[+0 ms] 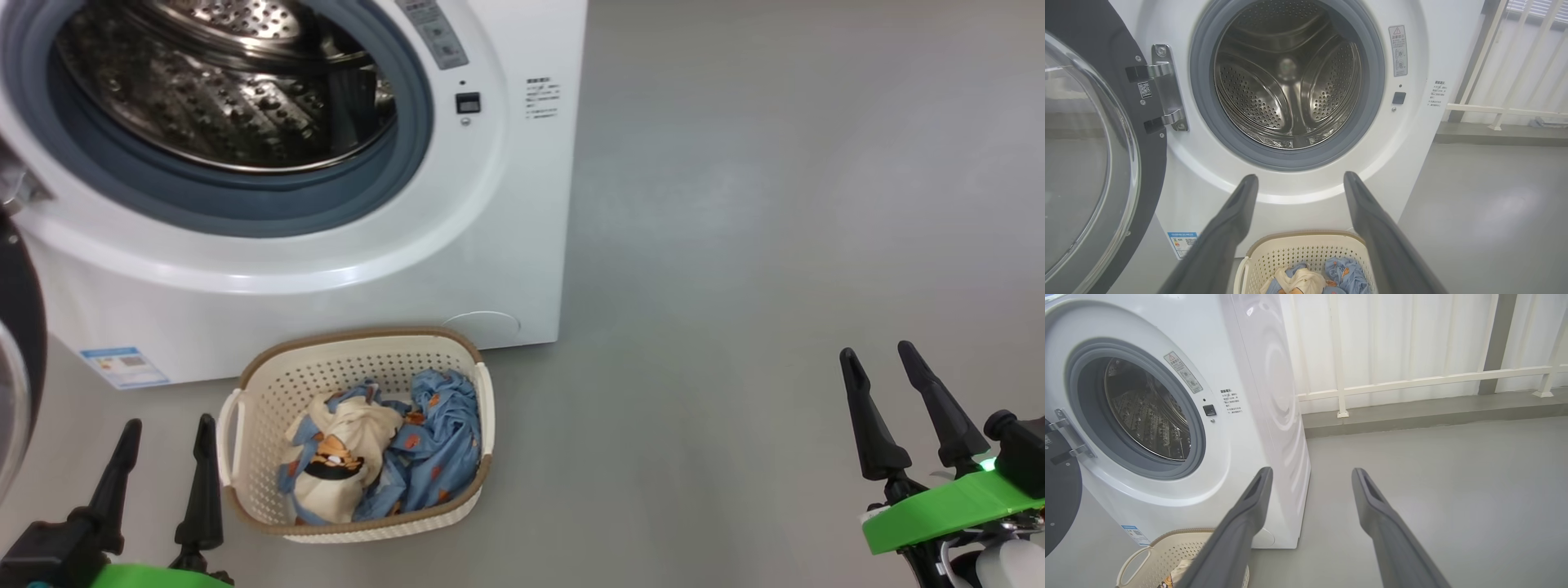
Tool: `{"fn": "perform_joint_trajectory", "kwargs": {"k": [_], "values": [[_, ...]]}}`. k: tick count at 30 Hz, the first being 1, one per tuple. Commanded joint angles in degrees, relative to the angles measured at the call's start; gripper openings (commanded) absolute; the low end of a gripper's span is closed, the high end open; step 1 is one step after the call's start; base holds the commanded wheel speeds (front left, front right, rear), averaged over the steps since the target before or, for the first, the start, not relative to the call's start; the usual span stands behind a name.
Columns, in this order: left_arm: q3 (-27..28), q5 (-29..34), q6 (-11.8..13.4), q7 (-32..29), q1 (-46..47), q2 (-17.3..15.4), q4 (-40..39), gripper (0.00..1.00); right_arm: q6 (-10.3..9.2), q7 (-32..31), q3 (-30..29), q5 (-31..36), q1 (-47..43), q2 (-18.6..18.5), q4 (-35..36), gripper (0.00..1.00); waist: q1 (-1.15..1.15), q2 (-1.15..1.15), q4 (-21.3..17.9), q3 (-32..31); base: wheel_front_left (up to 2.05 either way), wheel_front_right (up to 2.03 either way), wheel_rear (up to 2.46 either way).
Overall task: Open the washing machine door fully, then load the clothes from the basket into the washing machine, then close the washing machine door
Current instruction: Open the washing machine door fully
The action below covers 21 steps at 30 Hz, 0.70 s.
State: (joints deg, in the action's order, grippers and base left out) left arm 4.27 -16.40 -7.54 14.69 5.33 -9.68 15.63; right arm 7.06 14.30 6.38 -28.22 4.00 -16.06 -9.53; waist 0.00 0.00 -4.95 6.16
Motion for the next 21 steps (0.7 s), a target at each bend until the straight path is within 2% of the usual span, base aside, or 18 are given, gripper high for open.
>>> {"fn": "perform_joint_trajectory", "kwargs": {"k": [1, 21], "values": [[1.76, -0.87, 0.06, 0.3, 0.48, -1.22, -1.14, 1.0, 0.43, 0.7, 0.68, 0.26, -0.57, -0.93, 1.58, 1.0, 0.0, 0.0, -0.9, -0.03, 0.0, 0.0, 0.0], [3.5, -2.3, 0.06, 0.3, -0.11, -0.13, -1.85, 1.0, 0.43, 0.7, -0.12, 0.57, -0.69, -0.42, 1.53, 1.0, 0.0, 0.0, -1.43, -0.09, 0.0, 0.0, 0.0]]}}
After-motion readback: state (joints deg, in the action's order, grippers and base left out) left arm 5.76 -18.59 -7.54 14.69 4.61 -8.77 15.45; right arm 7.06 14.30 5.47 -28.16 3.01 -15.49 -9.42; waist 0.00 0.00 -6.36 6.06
